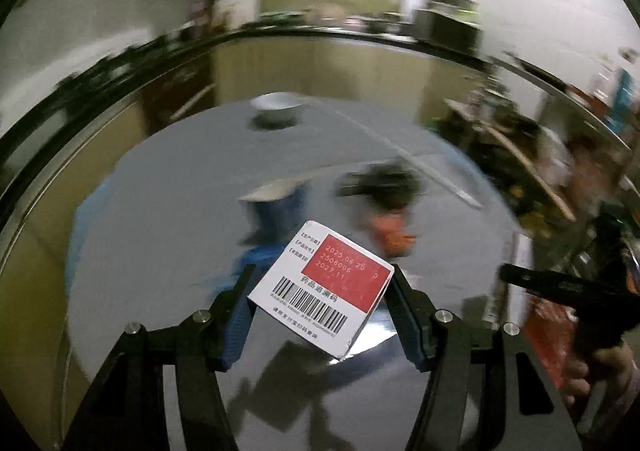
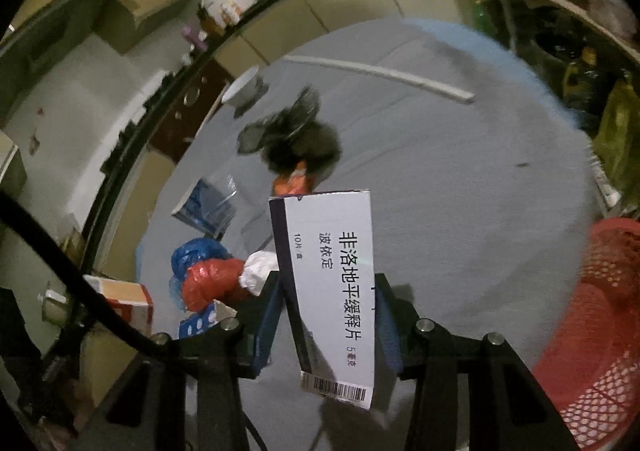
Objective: Collect trash
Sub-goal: 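Carry both boxes to the red mesh basket and open both tools over it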
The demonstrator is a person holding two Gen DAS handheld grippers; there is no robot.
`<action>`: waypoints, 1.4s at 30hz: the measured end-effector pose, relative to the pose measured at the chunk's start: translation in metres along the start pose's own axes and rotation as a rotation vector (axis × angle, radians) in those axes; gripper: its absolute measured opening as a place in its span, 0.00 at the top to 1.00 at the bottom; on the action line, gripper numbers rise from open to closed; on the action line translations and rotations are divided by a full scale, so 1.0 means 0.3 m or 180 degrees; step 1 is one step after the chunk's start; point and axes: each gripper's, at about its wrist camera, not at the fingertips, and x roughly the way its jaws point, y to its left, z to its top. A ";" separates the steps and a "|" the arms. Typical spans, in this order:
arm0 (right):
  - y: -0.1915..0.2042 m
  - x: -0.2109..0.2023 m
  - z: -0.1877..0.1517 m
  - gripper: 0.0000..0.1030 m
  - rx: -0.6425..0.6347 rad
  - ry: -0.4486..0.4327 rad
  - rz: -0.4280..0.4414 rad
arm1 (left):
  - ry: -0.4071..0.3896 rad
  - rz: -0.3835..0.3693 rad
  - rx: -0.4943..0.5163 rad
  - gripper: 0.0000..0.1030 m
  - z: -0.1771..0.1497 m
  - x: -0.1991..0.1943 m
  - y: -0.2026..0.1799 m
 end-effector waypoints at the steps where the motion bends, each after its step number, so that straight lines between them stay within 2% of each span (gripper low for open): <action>1: -0.023 -0.023 -0.002 0.54 0.0030 -0.0026 -0.0007 | 0.0009 -0.0071 0.0086 0.38 0.003 0.003 -0.047; 6: -0.217 -0.164 -0.031 0.54 0.0258 -0.0178 -0.0227 | 0.0248 -0.0648 0.0546 0.38 -0.001 0.066 -0.352; 11: -0.424 -0.274 -0.097 0.54 0.0587 -0.0275 -0.0449 | 0.0442 -0.1099 0.0934 0.38 -0.026 0.154 -0.636; 14: -0.537 -0.325 -0.134 0.54 0.0779 -0.0349 -0.0582 | 0.0560 -0.1265 0.1084 0.37 -0.044 0.205 -0.779; 19: -0.670 -0.353 -0.175 0.51 0.1079 -0.0327 -0.0583 | 0.0780 -0.1328 0.1318 0.37 -0.086 0.272 -0.961; 22: -0.722 -0.377 -0.195 0.50 0.1172 -0.0306 -0.0535 | 0.0901 -0.1279 0.1367 0.36 -0.105 0.294 -0.990; 26: -0.746 -0.405 -0.192 0.47 0.1199 -0.0410 -0.0563 | 0.0988 -0.1326 0.1194 0.35 -0.090 0.321 -0.977; 31: -0.762 -0.430 -0.170 0.47 0.1208 -0.0557 -0.0655 | 0.0957 -0.1311 0.1129 0.33 -0.069 0.344 -0.969; 42: -0.767 -0.453 -0.130 0.46 0.1239 -0.0742 -0.0672 | 0.1081 -0.1544 0.1081 0.33 -0.067 0.376 -0.993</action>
